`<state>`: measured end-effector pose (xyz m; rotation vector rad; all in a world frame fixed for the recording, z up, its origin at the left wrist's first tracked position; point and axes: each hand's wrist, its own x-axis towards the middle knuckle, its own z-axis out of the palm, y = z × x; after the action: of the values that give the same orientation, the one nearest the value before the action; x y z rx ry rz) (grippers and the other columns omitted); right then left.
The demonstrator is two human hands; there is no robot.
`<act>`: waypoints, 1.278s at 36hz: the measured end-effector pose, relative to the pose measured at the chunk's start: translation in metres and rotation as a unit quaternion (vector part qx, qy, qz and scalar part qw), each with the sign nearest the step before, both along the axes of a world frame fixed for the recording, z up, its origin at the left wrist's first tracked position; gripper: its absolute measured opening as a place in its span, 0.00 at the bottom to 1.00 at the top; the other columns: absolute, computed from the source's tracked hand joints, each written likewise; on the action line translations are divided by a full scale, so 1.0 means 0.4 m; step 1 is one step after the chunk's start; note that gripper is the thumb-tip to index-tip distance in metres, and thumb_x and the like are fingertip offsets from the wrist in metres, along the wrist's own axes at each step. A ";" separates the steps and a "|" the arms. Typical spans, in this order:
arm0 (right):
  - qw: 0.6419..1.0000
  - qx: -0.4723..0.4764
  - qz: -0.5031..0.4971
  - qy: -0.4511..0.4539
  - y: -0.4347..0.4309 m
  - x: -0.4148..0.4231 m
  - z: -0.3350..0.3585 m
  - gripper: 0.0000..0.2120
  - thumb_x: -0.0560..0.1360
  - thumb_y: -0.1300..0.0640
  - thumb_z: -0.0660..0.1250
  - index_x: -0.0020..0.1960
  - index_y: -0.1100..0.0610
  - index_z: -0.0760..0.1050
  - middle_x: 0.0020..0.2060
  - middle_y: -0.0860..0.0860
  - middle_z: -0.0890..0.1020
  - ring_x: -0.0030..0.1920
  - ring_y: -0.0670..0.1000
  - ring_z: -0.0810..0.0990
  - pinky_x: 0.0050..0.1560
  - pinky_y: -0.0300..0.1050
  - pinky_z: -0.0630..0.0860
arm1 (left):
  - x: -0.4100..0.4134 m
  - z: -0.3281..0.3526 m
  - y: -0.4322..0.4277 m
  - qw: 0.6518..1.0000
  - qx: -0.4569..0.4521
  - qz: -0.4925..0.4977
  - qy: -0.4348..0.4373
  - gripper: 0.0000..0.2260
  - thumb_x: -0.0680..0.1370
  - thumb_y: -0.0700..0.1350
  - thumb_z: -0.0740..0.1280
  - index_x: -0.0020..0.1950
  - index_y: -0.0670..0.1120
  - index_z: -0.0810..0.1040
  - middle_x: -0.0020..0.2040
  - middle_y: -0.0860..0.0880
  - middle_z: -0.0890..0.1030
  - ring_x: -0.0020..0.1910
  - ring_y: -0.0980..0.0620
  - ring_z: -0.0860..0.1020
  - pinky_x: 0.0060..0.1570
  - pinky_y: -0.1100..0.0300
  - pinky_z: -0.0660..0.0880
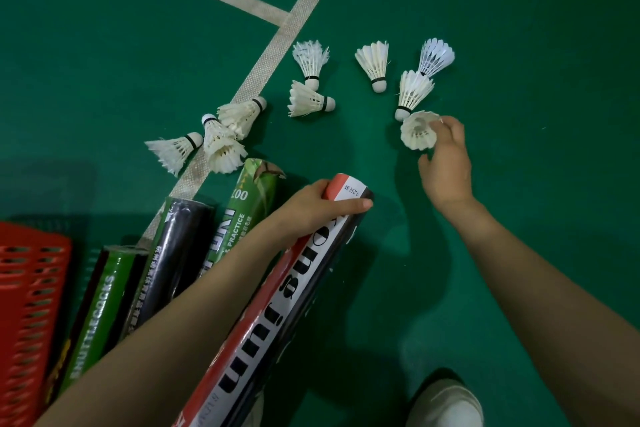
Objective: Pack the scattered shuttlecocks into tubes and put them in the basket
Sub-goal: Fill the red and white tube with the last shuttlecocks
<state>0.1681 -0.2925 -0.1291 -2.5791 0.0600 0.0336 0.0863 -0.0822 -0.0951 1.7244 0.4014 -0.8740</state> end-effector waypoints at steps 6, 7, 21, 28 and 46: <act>0.992 0.124 0.017 -0.023 0.020 -0.077 0.037 0.06 0.74 0.62 0.69 0.51 0.62 0.79 0.57 0.52 0.70 0.40 0.40 0.77 0.55 0.39 0.74 | -0.016 0.015 0.017 1.000 -0.003 0.011 -0.016 0.28 0.66 0.63 0.74 0.61 0.53 0.72 0.52 0.51 0.81 0.49 0.51 0.82 0.55 0.53 0.79; 0.988 0.154 0.005 -0.018 0.024 -0.084 0.049 0.04 0.75 0.60 0.69 0.48 0.60 0.79 0.55 0.51 0.69 0.41 0.34 0.75 0.53 0.34 0.72 | -0.020 0.020 0.017 1.000 -0.002 0.008 -0.018 0.28 0.67 0.63 0.74 0.61 0.53 0.71 0.53 0.52 0.81 0.50 0.52 0.81 0.55 0.54 0.78; 0.889 0.333 0.101 0.297 0.166 -0.216 0.130 0.15 0.81 0.49 0.56 0.41 0.49 0.77 0.39 0.39 0.81 0.38 0.33 0.78 0.45 0.29 0.72 | -0.126 0.066 0.070 0.998 -0.004 0.017 -0.052 0.26 0.66 0.63 0.75 0.60 0.56 0.74 0.52 0.54 0.82 0.50 0.54 0.81 0.57 0.53 0.77; 0.876 0.356 0.118 0.305 0.296 -0.238 0.181 0.21 0.81 0.43 0.48 0.50 0.51 0.78 0.49 0.50 0.82 0.52 0.48 0.79 0.51 0.41 0.73 | -0.183 0.095 0.163 0.995 0.014 0.062 -0.074 0.27 0.68 0.61 0.74 0.63 0.53 0.73 0.51 0.51 0.82 0.47 0.52 0.82 0.53 0.54 0.79; 0.824 0.355 0.111 0.427 0.677 -0.107 0.157 0.22 0.83 0.53 0.54 0.75 0.52 0.57 0.71 0.60 0.64 0.66 0.60 0.70 0.65 0.50 0.70 | -0.238 0.090 0.413 0.977 0.097 0.183 -0.040 0.32 0.65 0.65 0.74 0.63 0.53 0.73 0.48 0.49 0.83 0.44 0.49 0.83 0.50 0.49 0.81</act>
<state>0.1251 -0.0217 -0.0661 -1.6275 0.0615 1.0824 -0.0089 0.0830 -0.0593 1.7804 0.7438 -0.5089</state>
